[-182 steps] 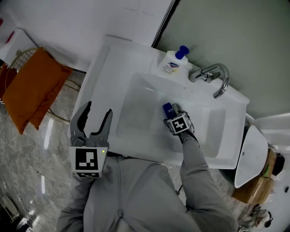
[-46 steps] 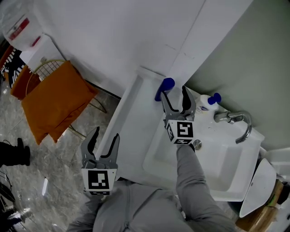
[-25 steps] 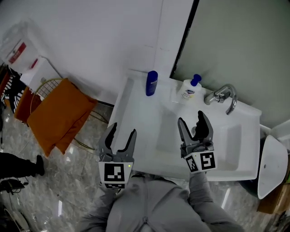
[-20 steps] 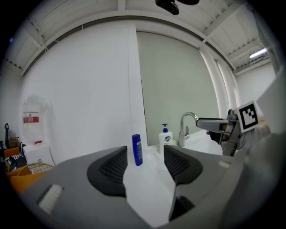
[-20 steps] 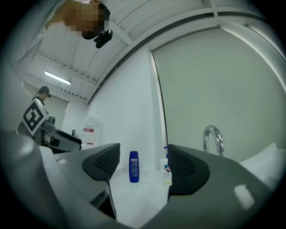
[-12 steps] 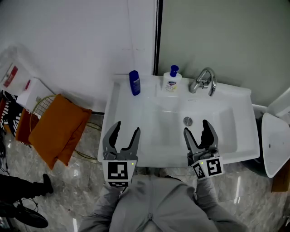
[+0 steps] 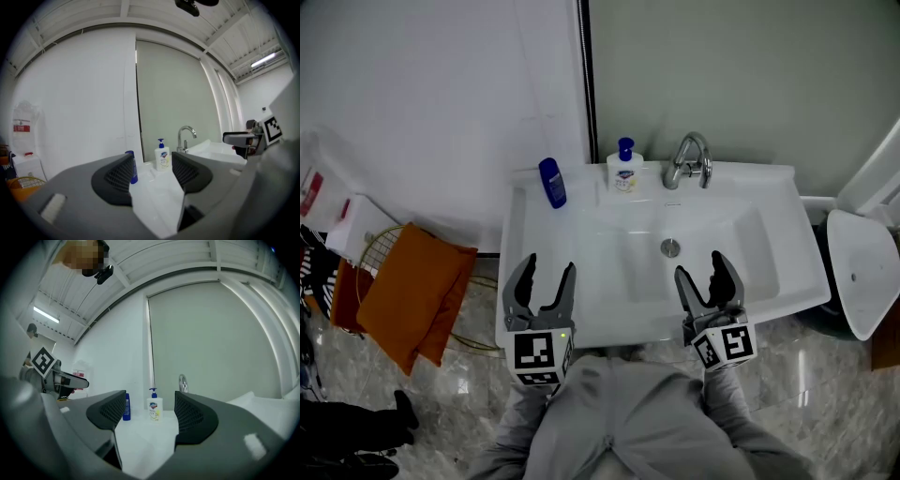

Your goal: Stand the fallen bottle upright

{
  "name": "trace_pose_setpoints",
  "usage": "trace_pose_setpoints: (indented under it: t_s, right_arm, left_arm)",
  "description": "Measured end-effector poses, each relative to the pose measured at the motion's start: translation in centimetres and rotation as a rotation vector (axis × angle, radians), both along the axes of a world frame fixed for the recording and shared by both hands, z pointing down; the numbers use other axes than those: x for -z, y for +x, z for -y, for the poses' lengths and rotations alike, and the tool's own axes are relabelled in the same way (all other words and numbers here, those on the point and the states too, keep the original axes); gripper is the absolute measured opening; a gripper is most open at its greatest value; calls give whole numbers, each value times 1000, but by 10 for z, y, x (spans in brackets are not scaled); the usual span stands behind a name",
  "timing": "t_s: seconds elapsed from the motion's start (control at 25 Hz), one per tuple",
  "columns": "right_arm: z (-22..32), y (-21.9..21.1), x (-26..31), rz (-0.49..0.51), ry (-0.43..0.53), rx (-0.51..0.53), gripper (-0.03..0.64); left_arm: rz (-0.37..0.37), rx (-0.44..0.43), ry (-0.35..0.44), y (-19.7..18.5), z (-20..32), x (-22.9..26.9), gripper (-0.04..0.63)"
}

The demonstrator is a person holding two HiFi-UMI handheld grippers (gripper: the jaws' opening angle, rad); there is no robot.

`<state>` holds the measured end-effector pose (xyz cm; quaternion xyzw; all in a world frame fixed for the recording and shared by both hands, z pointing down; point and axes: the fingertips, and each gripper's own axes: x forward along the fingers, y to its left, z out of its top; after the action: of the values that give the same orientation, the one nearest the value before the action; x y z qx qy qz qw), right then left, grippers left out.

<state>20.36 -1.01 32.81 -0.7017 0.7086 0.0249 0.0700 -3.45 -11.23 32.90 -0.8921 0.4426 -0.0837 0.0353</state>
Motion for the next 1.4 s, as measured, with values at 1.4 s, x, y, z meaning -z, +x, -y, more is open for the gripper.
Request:
trace_pose_setpoints:
  t_s: [1.4]
  right_arm:
    - [51, -16, -13, -80, -64, 19, 273]
  left_arm:
    - [-23, 30, -41, -8, 39, -15, 304]
